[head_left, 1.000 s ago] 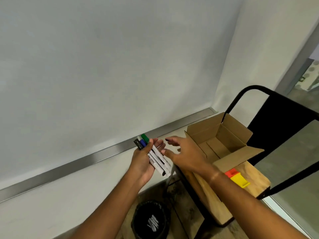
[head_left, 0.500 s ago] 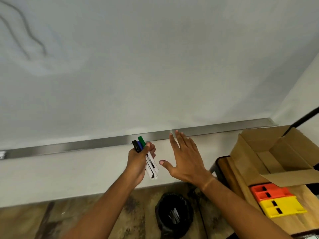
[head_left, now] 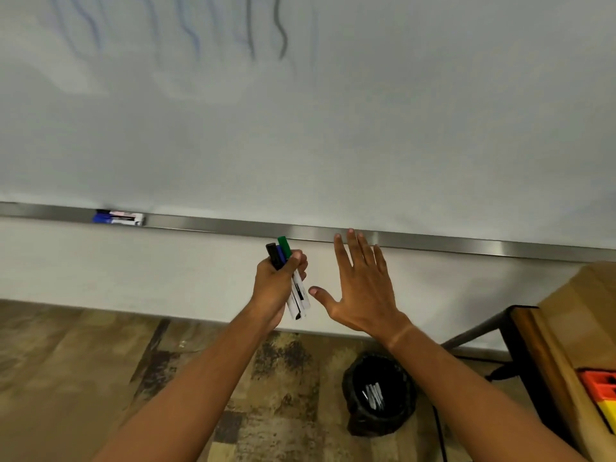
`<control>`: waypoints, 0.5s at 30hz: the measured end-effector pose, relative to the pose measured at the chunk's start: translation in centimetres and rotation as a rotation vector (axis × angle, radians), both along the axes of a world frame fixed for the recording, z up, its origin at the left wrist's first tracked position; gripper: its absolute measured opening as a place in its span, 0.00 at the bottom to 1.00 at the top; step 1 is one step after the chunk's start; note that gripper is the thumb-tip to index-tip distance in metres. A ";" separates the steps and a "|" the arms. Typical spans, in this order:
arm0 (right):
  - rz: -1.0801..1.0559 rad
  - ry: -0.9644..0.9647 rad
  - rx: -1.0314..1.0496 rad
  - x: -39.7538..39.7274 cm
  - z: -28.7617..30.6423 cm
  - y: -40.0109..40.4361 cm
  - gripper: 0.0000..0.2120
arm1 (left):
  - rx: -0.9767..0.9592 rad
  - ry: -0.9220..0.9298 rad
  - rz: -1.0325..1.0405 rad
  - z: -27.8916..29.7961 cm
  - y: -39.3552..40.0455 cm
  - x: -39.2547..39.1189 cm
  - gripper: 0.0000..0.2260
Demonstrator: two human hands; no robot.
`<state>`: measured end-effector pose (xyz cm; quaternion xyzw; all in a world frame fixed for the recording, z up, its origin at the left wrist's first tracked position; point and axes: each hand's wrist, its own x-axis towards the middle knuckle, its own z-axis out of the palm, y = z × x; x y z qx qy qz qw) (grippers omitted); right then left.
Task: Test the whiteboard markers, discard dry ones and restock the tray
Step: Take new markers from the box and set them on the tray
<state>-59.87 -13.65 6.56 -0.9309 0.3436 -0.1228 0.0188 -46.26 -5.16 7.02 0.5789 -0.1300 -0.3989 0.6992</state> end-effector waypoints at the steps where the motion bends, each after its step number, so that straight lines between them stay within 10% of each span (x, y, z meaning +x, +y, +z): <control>1: 0.009 0.001 -0.007 1.0 0.0 0.9 0.49 | -0.013 0.029 0.006 0.0 1.1 0.9 0.12; 15: 0.181 0.012 -0.064 13.3 1.8 7.0 0.49 | -0.199 0.439 0.185 -1.3 9.6 12.6 0.12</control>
